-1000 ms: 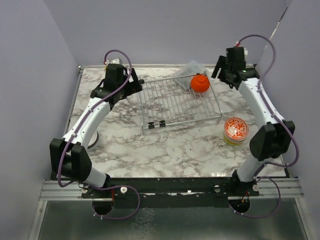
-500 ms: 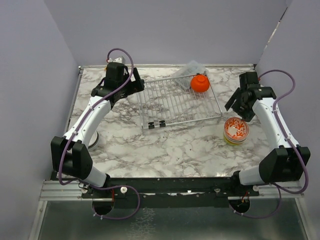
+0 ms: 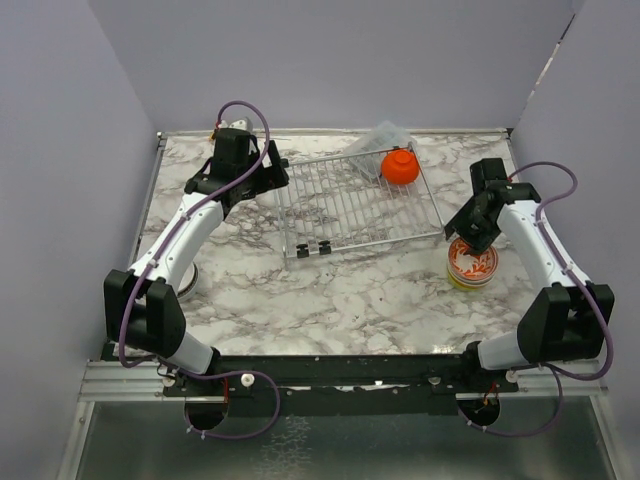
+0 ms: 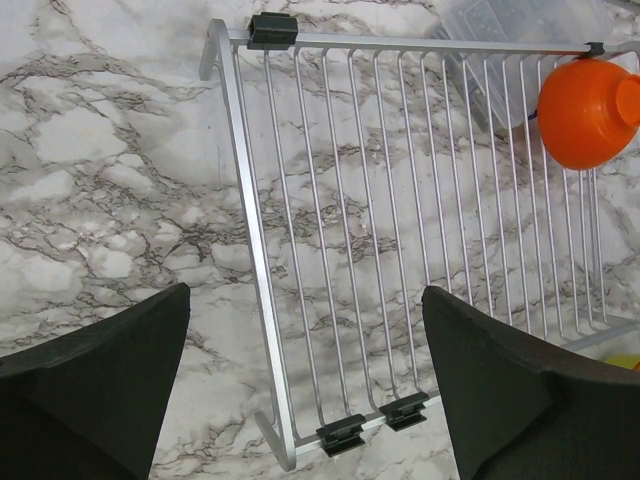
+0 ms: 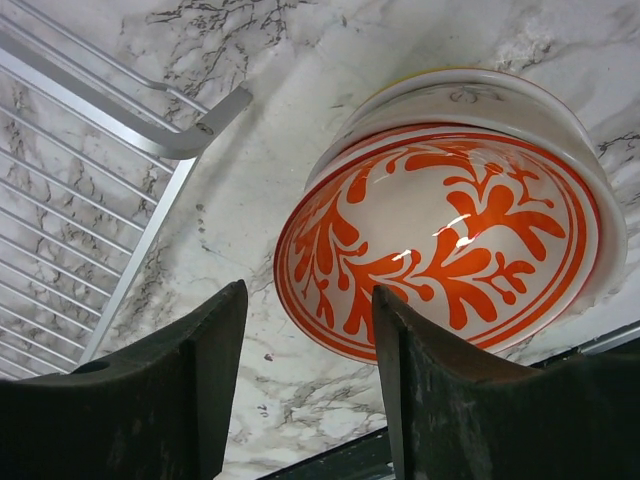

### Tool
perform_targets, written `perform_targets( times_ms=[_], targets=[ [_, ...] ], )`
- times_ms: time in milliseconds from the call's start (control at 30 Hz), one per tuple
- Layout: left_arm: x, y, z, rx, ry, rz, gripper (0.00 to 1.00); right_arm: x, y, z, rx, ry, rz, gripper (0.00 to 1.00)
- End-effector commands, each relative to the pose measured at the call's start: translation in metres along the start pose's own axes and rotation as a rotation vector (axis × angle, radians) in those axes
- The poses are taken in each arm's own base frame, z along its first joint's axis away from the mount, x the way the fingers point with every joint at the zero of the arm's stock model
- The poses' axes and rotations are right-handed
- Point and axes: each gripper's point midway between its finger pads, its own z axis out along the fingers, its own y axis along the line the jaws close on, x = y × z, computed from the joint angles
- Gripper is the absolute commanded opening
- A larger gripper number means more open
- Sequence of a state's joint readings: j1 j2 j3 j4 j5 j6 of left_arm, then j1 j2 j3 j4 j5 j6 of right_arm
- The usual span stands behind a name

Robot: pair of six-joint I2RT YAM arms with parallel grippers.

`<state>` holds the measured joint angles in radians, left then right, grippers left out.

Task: Load the bowls into the dish rack

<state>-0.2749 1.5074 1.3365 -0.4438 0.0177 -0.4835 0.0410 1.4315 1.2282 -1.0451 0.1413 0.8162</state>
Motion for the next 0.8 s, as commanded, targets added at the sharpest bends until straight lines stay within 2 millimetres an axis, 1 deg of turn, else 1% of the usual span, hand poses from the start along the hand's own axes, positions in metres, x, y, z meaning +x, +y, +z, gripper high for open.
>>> perform_targets(
  times_ms=[0,167,267,333,467,533,667,767],
  targets=[
    [0.009,0.007,0.01,-0.017,0.023,-0.007,0.99,0.002,-0.002,0.012,0.012,-0.008,0.016,0.56],
    [0.017,0.004,0.015,0.006,0.049,-0.042,0.99,0.004,-0.002,0.021,0.009,-0.009,0.0,0.51],
    [0.017,0.001,0.013,0.021,0.044,-0.056,0.99,0.003,-0.001,0.024,-0.001,-0.015,-0.016,0.44],
    [0.017,0.001,0.012,0.027,0.038,-0.057,0.99,0.001,0.002,0.025,-0.016,-0.025,-0.027,0.35],
    [0.013,-0.001,0.01,0.037,0.019,-0.054,0.99,-0.005,0.007,0.027,-0.026,-0.035,-0.058,0.12],
    [0.01,-0.003,0.008,0.042,0.006,-0.061,0.99,-0.007,0.008,0.023,-0.018,-0.033,-0.067,0.01],
    [0.009,-0.006,0.007,0.054,0.0,-0.078,0.99,-0.017,0.006,0.01,-0.014,-0.074,-0.08,0.01],
    [0.011,-0.008,0.004,0.067,0.005,-0.089,0.99,-0.019,0.008,-0.006,-0.025,-0.072,-0.071,0.01]
  ],
)
